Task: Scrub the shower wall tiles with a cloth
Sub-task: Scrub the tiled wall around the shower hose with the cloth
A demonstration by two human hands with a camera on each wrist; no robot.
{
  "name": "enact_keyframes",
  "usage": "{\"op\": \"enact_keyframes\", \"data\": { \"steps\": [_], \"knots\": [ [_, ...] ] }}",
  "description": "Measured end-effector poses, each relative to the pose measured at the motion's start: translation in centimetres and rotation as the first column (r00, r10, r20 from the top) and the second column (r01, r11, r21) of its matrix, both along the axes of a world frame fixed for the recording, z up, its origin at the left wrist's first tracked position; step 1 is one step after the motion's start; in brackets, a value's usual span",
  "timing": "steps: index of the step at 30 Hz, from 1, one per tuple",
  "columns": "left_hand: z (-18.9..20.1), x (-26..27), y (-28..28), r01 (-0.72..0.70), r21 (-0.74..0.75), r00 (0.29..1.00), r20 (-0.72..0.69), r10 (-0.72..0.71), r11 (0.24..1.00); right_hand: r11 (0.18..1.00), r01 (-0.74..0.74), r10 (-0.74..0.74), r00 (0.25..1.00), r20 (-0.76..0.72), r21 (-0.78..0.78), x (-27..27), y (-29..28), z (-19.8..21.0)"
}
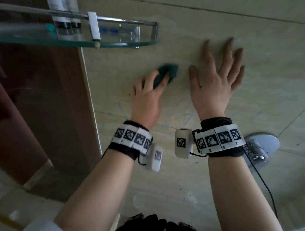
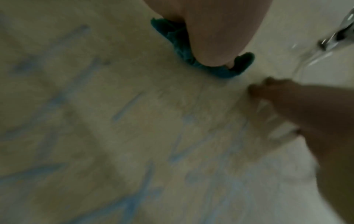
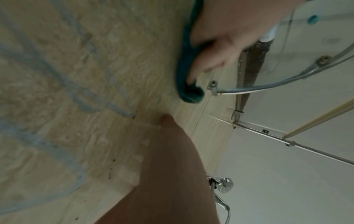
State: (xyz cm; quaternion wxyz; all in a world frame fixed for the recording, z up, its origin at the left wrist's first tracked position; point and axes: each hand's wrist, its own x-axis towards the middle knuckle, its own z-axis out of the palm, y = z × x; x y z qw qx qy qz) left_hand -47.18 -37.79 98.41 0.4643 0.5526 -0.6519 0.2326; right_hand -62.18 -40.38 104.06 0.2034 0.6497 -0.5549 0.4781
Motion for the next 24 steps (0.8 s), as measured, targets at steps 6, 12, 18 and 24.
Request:
{"op": "enact_keyframes", "data": {
  "steps": [6, 12, 18, 24],
  "knots": [
    [3.9, -1.1, -0.9, -0.023, -0.077, 0.996, -0.086, 0.016, 0.997, 1.0, -0.005, 0.005, 1.0, -0.007, -0.002, -0.2, 0.0, -0.1],
    [-3.7, -2.3, -0.6, -0.008, -0.024, 0.994, 0.107, 0.011, 1.0, 1.0, -0.008, 0.008, 1.0, 0.006, 0.008, -0.2, 0.1, 0.0],
    [-4.5, -1.8, 0.5, -0.023, 0.021, 0.98, 0.198, 0.019, 1.0, 0.998, -0.021, 0.016, 0.997, 0.08, 0.058, -1.8, 0.7, 0.4],
    [5.0, -2.3, 0.3, 0.011, -0.015, 0.998, -0.054, -0.012, 1.0, 0.999, -0.022, 0.017, 0.993, 0.117, 0.045, -3.7, 0.6, 1.6]
  ]
}}
